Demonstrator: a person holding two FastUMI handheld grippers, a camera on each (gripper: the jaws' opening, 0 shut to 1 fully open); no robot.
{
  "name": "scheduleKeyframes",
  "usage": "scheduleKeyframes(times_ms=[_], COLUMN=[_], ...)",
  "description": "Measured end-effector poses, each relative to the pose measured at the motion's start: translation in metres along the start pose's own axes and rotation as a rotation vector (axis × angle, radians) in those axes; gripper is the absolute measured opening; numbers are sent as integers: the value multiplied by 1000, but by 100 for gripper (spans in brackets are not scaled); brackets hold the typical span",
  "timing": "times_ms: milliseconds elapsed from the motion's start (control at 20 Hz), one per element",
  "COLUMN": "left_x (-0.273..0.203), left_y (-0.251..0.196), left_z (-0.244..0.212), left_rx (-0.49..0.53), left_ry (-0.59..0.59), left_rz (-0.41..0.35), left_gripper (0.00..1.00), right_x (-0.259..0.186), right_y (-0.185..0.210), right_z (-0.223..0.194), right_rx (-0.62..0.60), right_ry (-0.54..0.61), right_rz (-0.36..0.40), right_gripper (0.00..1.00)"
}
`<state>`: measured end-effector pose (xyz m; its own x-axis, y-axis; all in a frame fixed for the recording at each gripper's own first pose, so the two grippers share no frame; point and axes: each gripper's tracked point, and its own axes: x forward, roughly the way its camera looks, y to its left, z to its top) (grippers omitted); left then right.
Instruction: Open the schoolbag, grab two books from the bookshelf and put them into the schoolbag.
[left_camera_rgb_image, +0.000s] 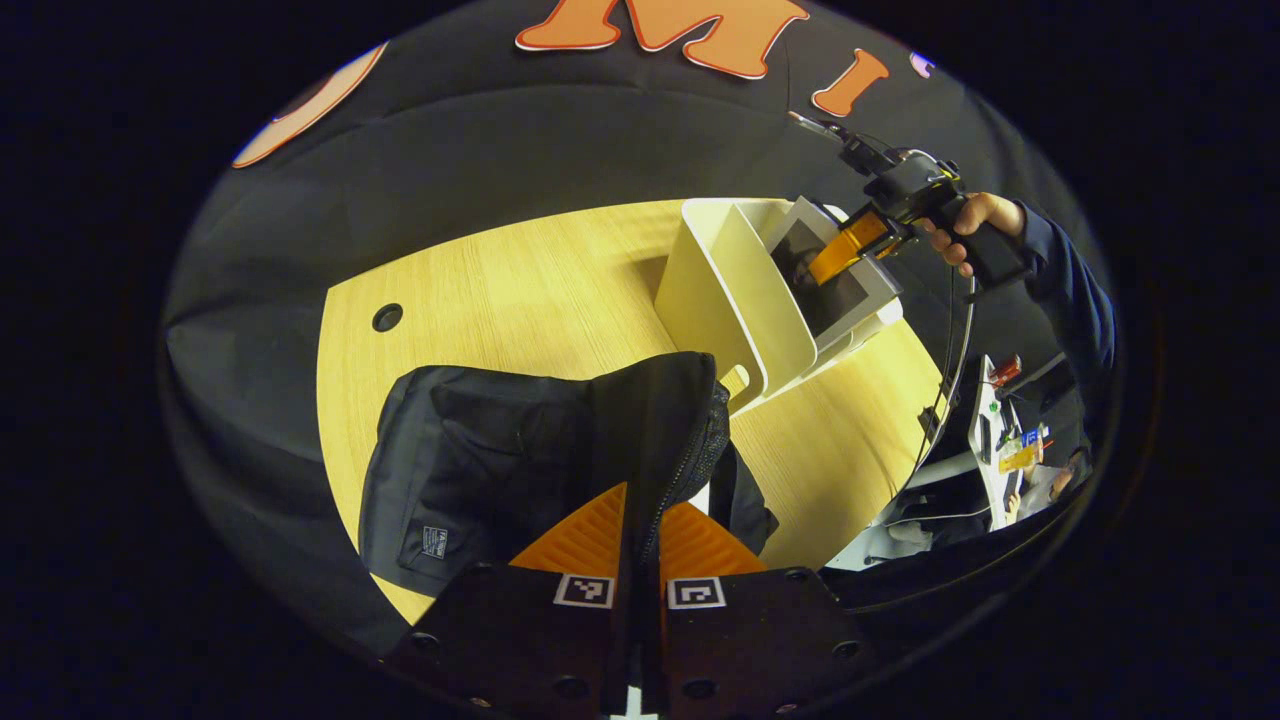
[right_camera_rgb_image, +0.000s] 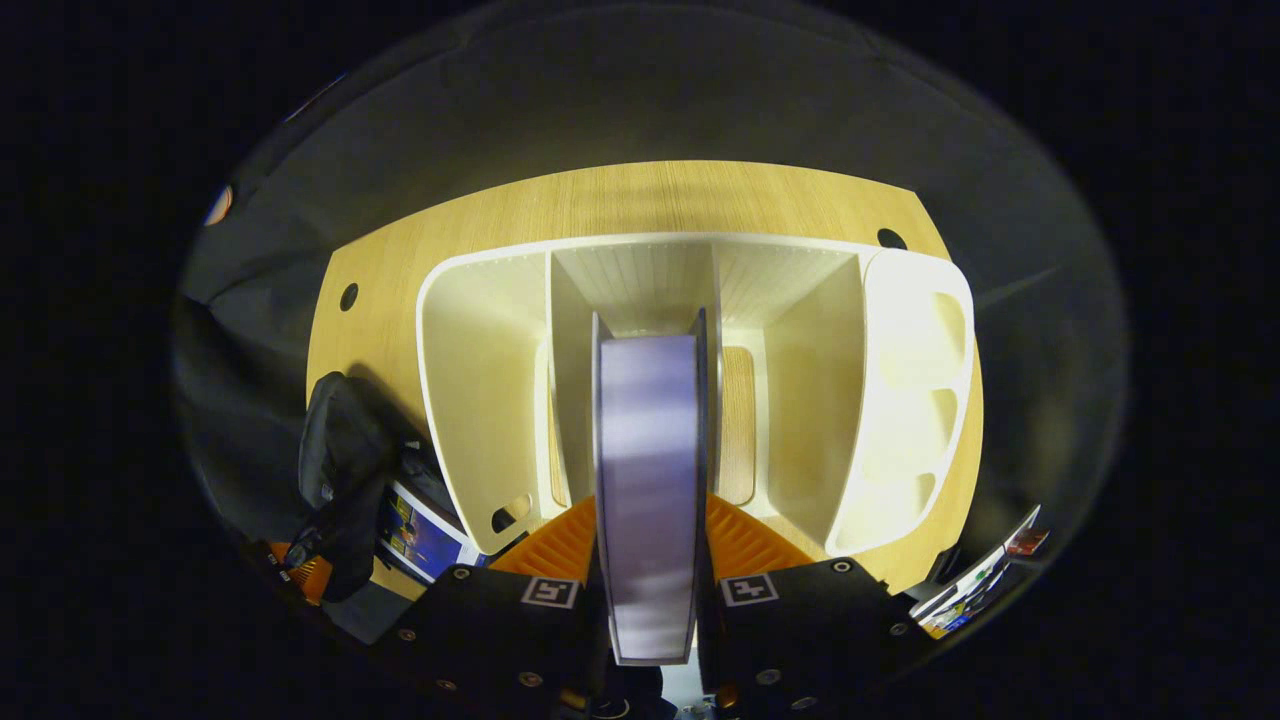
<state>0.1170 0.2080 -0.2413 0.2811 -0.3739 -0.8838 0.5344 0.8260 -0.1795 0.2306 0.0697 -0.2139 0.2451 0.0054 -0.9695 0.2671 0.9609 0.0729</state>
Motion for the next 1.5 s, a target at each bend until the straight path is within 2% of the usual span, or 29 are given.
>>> scheduleKeyframes(times_ms=[50,100,450,900,1200,1500], left_x=[-2,-3,-9,-10,-9,-10], left_y=[1,2,-1,0,0,-1], left_z=[1,1,-2,-5,-6,-6], left_rx=[7,16,60,128,174,218], left_ry=[-3,-10,-27,-26,-18,-9], left_rz=[0,0,-29,-72,-105,-128], left_gripper=[6,6,6,6,6,6], right_x=[-2,-5,-39,-67,-75,-84], right_y=[-1,-2,-3,6,1,14], right_z=[-5,-11,-41,-113,-166,-203], right_rx=[5,3,-6,33,123,223], right_ry=[3,5,-43,-71,-68,-94], right_rz=[-2,-2,-18,17,29,113], right_gripper=[43,36,36,35,35,35])
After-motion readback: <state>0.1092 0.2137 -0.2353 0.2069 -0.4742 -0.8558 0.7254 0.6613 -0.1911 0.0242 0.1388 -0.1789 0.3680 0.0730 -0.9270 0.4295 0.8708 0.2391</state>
